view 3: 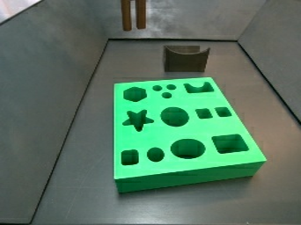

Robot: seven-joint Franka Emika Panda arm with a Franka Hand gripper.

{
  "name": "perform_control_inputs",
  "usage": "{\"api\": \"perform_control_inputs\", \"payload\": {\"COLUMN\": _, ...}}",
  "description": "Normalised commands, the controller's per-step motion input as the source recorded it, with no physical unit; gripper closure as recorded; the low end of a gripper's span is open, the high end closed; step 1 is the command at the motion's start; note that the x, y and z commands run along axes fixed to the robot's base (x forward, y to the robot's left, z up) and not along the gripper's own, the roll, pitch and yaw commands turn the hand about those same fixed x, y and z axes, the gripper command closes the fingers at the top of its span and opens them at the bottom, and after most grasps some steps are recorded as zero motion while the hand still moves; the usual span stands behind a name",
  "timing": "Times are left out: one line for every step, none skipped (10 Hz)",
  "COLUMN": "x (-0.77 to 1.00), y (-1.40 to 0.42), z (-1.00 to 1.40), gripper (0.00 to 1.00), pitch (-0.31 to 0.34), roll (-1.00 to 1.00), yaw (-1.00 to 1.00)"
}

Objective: Pick up the square-circle object. Move up. Place the square-circle object on the fixture. Regrasp the square-circle object. Rotate the square-circle object. Move to above the board. Insert the square-circle object.
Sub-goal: Rotate the square-circle object.

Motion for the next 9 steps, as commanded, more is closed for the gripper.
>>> {"api": "perform_control_inputs", "payload": {"x": -0.01, "y": 0.01, "z": 0.0, "gripper": 1.0, "pitch": -0.093, "roll": -0.44, "yaw": 0.3}}
{"api": "perform_control_inputs", "payload": {"x": -0.01, "y": 0.01, "z": 0.0, "gripper": 1.0, "pitch": -0.072, "roll": -0.26, "yaw": 0.11}}
{"api": "perform_control_inputs", "payload": {"x": -0.06, "y": 0.02, "z": 0.0, "gripper": 1.0, "pitch": -0.019, "roll": -0.05, "yaw": 1.0}}
{"api": "perform_control_inputs", "payload": {"x": -0.06, "y": 0.02, "z": 0.0, "gripper": 1.0, "pitch": -0.018, "roll": -0.03, "yaw": 1.0}}
{"api": "perform_control_inputs", "payload": {"x": -0.05, "y": 0.0, "z": 0.01, "gripper": 1.0, "pitch": -0.022, "roll": -0.03, "yaw": 1.0}}
{"api": "perform_control_inputs", "payload": {"x": -0.04, "y": 0.01, "z": 0.02, "gripper": 1.0, "pitch": -0.026, "roll": -0.03, "yaw": 1.0}}
{"api": "perform_control_inputs", "payload": {"x": -0.04, "y": 0.0, "z": 0.02, "gripper": 1.0, "pitch": -0.029, "roll": -0.04, "yaw": 1.0}}
{"api": "perform_control_inputs", "payload": {"x": -0.03, "y": 0.0, "z": 0.02, "gripper": 1.0, "pitch": -0.035, "roll": -0.04, "yaw": 1.0}}
{"api": "perform_control_inputs", "payload": {"x": -0.03, "y": 0.0, "z": 0.02, "gripper": 1.0, "pitch": -0.043, "roll": -0.05, "yaw": 1.0}}
